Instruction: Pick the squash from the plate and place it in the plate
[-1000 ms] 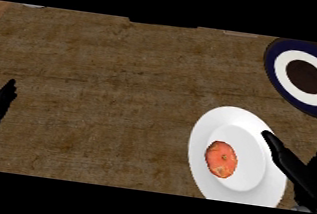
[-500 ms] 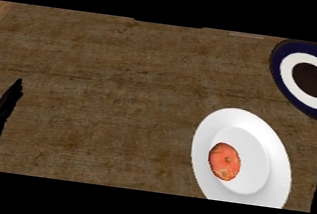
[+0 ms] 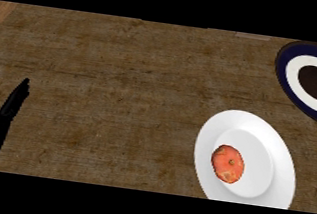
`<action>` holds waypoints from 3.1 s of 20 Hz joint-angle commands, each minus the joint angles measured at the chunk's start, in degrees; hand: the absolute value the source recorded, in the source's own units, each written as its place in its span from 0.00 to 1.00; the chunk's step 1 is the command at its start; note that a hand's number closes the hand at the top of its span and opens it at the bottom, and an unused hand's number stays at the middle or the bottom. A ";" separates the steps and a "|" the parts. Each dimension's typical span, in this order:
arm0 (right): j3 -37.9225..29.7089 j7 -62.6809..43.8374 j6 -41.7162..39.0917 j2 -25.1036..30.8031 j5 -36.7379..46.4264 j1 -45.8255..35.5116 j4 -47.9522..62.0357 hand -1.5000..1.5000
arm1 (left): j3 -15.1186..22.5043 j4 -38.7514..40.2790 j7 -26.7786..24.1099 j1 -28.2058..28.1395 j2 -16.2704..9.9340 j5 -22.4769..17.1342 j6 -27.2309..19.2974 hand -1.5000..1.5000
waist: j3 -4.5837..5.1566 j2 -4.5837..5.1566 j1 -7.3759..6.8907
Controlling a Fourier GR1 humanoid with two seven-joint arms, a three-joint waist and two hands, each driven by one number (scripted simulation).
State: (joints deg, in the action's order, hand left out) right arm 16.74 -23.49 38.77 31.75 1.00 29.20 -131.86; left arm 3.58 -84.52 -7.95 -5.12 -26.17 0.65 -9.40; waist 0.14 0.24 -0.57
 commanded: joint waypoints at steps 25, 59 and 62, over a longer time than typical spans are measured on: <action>0.52 -10.88 -32.35 -2.89 -2.97 -23.93 30.76 0.00 | -6.89 0.57 -0.18 0.43 2.26 2.35 6.36 0.50 | -0.15 -0.23 0.41; -16.93 13.36 -52.73 10.99 9.95 -32.89 51.28 1.00 | -9.05 -1.86 0.26 1.33 9.71 9.79 9.19 0.50 | -0.98 1.88 -1.52; -19.88 19.13 -54.85 16.28 10.13 -33.89 56.08 1.00 | -9.15 -2.33 0.08 1.75 9.82 9.59 9.08 0.50 | -1.28 2.21 -2.24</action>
State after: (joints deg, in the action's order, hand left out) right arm 0.33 -10.69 -12.85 40.73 10.42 -3.22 -80.50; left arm -5.71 -86.51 -7.80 -3.94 -16.44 10.37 -0.43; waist -0.72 1.78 -2.16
